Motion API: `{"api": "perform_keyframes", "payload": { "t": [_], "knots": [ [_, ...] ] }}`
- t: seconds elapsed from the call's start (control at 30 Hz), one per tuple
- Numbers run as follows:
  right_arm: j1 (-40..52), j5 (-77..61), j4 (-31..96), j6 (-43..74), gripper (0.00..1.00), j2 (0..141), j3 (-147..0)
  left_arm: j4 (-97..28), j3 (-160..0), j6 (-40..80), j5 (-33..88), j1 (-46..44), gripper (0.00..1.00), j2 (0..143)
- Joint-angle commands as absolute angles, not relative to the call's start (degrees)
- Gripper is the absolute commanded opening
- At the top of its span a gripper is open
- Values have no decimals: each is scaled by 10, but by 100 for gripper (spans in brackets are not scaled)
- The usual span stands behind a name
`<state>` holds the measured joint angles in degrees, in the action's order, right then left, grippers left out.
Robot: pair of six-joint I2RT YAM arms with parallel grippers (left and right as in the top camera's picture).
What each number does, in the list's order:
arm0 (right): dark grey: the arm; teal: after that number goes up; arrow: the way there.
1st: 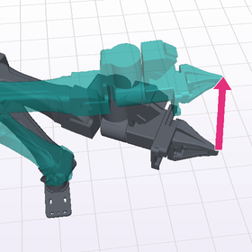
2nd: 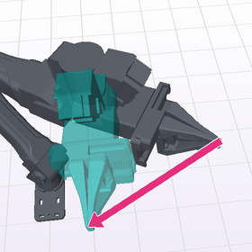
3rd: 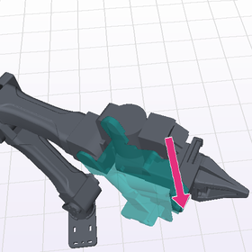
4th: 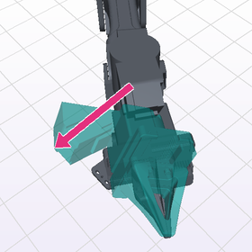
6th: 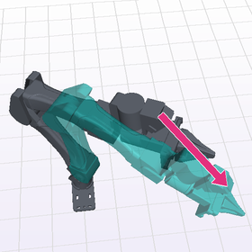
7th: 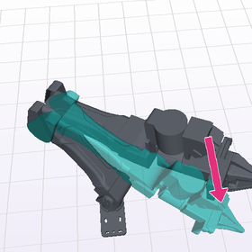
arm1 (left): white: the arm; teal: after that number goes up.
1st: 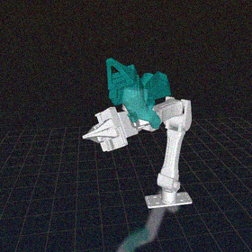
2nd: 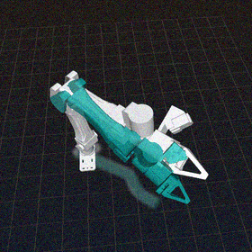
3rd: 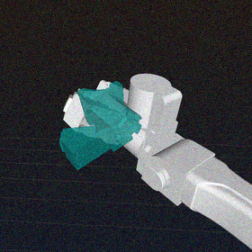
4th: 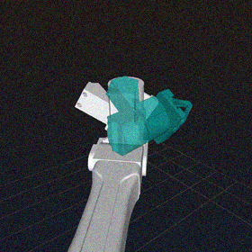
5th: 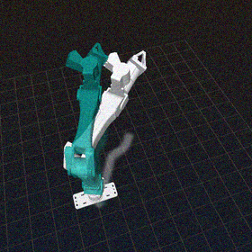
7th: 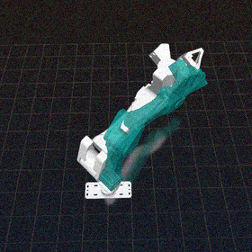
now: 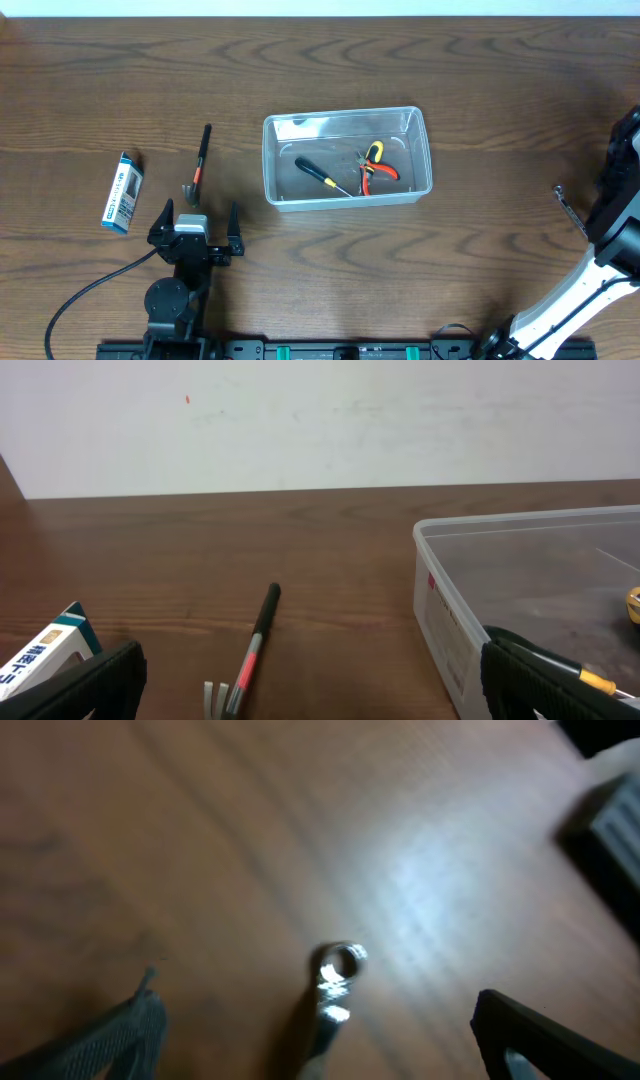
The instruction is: Pack container
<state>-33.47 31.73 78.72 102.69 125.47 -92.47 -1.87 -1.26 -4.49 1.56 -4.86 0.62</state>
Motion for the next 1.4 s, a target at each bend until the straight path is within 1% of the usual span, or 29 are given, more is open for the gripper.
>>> {"api": "perform_keyframes", "payload": {
  "t": [0.0, 0.07, 0.27, 0.33, 0.4, 0.43, 0.53, 0.6, 0.67, 0.7, 0.77, 0.83, 0.9, 0.97, 1.0, 1.07, 1.1, 1.2, 1.33, 1.37],
  "knots": [
    [-322, 305, 753, 948, 98, 1254, -921, -40, -2, -44, 11, -45, 98, 3],
    [-311, 306, 736, 927, 97, 1254, -921, -40, -2, -44, 11, -45, 98, 3],
    [-277, 270, 696, 923, 95, 1254, -921, -40, -2, -44, 11, -45, 98, 3],
    [-266, 262, 668, 895, 94, 1254, -921, -40, -2, -44, 11, -45, 98, 3],
    [-253, 268, 644, 840, 93, 1254, -921, -40, -2, -44, 10, -45, 98, 3],
    [-247, 274, 638, 805, 93, 1254, -921, -40, -2, -44, 11, -45, 98, 3],
    [-232, 300, 621, 648, 98, 1254, -921, -41, -2, -44, 11, -45, 98, 3],
    [-224, 317, 599, 506, 98, 1254, -921, -41, -2, -44, 11, -45, 98, 3],
    [-218, 324, 583, 395, 99, 1254, -921, -40, -2, -44, 11, -45, 98, 3],
    [-216, 328, 578, 341, 96, 1254, -921, -40, -2, -44, 11, -45, 98, 3],
    [-213, 327, 579, 270, 92, 1254, -921, -40, -2, -44, 11, -45, 98, 3],
    [-213, 317, 582, 204, 85, 1254, -921, -40, -2, -44, 11, -45, 98, 3],
    [-213, 274, 583, 102, 74, 1254, -921, -40, -2, -44, 11, -45, 98, 3],
    [-213, 186, 594, -22, 71, 1254, -921, -40, -2, -44, 11, -45, 98, 3],
    [-213, 138, 600, -74, 73, 1253, -921, -40, -2, -44, 11, -45, 98, 3],
    [-213, 57, 611, -137, 88, 1253, -921, -40, -2, -44, 11, -45, 98, 3],
    [-213, 34, 613, -150, 89, 1252, -921, -40, -2, -44, 11, -45, 98, 3],
    [-213, -3, 618, -181, 89, 1251, -921, -40, -2, -44, 11, -45, 98, 3],
    [-213, 18, 618, -180, 89, 1251, -921, -40, -2, -44, 11, -45, 98, 3],
    [-213, 31, 616, -180, 93, 1251, -921, -40, -2, -44, 11, -45, 98, 3]
  ]
}}
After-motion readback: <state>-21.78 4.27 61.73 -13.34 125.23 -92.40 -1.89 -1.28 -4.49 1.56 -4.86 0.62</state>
